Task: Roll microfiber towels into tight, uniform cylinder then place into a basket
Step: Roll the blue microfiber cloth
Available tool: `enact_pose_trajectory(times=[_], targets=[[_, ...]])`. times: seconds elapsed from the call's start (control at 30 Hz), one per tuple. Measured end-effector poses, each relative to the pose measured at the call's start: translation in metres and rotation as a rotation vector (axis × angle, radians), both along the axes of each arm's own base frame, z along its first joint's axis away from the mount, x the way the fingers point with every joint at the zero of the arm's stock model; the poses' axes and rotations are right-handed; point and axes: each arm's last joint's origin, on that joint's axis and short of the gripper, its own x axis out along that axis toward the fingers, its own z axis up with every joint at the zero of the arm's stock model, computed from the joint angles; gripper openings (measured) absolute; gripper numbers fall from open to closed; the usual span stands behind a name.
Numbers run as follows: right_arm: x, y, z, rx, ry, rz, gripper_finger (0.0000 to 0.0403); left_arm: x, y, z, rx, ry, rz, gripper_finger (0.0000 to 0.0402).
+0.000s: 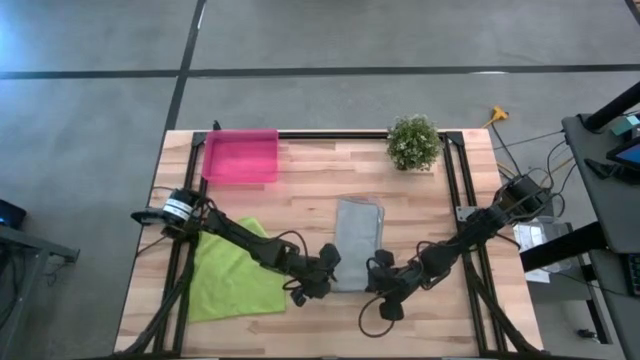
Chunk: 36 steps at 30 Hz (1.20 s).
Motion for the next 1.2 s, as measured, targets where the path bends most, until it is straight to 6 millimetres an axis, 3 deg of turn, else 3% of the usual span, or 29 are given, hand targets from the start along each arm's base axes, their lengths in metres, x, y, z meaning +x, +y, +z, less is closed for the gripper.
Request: enact_pose_trajectory(times=[0.17, 0.67, 1.2], targets=[[0.001, 0.001, 0.001, 0.016, -0.018, -0.004, 0.0009, 0.000, 0.001, -0.001, 0.060, -0.020, -0.003, 0.0178], [0.001, -0.001, 0.001, 0.054, -0.007, -0.106, 0.0009, -0.007, -0.004, -0.006, -0.002, 0.024, -0.090, 0.0178], [0.005, 0.001, 0.005, 0.120, -0.058, -0.171, 0.0009, -0.009, -0.002, -0.009, 0.044, 0.011, -0.037, 0.0178]])
